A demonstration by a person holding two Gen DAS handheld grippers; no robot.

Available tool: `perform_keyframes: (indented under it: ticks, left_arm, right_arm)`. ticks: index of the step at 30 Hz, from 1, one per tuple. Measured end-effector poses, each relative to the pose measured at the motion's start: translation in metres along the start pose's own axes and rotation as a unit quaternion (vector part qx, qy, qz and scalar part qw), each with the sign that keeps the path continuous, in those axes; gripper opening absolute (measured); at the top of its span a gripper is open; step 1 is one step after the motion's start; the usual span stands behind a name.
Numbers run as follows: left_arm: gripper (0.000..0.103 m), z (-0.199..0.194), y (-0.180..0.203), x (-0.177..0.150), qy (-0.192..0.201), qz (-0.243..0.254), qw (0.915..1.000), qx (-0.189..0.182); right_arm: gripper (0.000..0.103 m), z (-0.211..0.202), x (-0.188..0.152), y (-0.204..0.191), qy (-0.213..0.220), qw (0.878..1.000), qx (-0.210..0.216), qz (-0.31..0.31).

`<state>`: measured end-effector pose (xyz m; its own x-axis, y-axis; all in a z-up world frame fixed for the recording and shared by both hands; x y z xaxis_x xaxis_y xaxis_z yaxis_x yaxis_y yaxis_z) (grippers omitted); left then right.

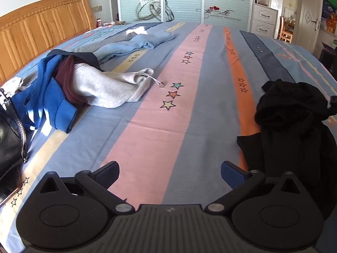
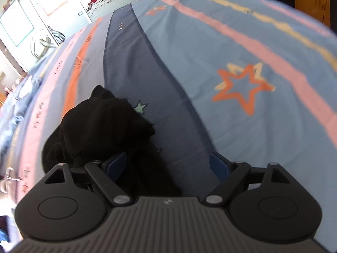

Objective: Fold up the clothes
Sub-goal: 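Lower the right gripper onto the crumpled black garment and close it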

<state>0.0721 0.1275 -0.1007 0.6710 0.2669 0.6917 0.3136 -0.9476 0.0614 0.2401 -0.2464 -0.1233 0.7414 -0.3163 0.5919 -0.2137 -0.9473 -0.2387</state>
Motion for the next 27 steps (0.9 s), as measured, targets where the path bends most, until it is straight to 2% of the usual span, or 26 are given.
perform_keyframes:
  ticks: [2,8,10,11,12,14,16,17,18,21,27]
  left_arm:
    - [0.102,0.001,-0.002,0.001,-0.001,-0.003,1.0000,-0.002]
    - [0.102,0.000,0.001,-0.003,-0.005,0.002,0.9999,-0.015]
    - [0.102,-0.001,0.001,-0.003,-0.002,0.002,0.9998,-0.019]
    - [0.102,-0.002,0.001,-0.003,0.000,0.003,0.9998,-0.020]
    - [0.102,-0.003,0.001,-0.004,0.002,0.005,0.9997,-0.023]
    - [0.102,-0.005,-0.002,-0.004,0.005,0.004,0.9997,-0.025]
    - [0.102,-0.004,-0.006,-0.003,0.005,0.000,0.9997,-0.022]
    - [0.102,-0.003,-0.008,-0.002,0.005,-0.004,0.9997,-0.022]
    - [0.102,-0.003,-0.010,-0.002,0.004,-0.009,0.9997,-0.022]
    - [0.102,-0.001,-0.012,-0.003,0.002,-0.015,0.9996,-0.023]
    - [0.102,0.000,-0.011,-0.004,-0.004,-0.011,0.9996,-0.026]
  right_arm:
    - [0.097,-0.004,0.000,0.005,0.005,1.000,0.007,0.015]
    - [0.097,0.019,0.000,-0.004,-0.043,0.999,0.007,-0.007]
    - [0.089,0.020,0.002,-0.010,-0.033,0.999,0.004,-0.016]
    - [0.069,0.020,0.003,-0.013,-0.028,0.999,0.003,-0.026]
    - [0.057,0.023,0.004,-0.016,-0.034,0.999,0.002,-0.034]
    - [0.055,0.026,0.006,-0.019,-0.044,0.998,-0.001,-0.038]
    - [0.062,0.017,0.009,-0.021,-0.034,0.998,-0.021,-0.047]
    - [0.074,0.011,0.010,-0.021,-0.026,0.998,-0.036,-0.049]
    - [0.081,0.004,0.010,-0.020,-0.013,0.998,-0.042,-0.052]
    - [0.096,-0.010,0.011,-0.013,0.016,0.998,-0.044,-0.051]
    - [0.098,0.016,0.004,-0.001,-0.037,0.999,-0.013,-0.010]
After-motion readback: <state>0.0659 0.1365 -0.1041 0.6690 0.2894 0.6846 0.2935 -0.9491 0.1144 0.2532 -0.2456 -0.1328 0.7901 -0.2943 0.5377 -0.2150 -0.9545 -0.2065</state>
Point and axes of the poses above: each gripper's, at about its wrist camera, not at the fingertips, and z roughly the way its jaws point, y to its right, x to its top, the point moved 3 cm from there along z, roughly the way its jaws point, and after that the axes turned 6 degrees about -z, right-handed, at the moved point
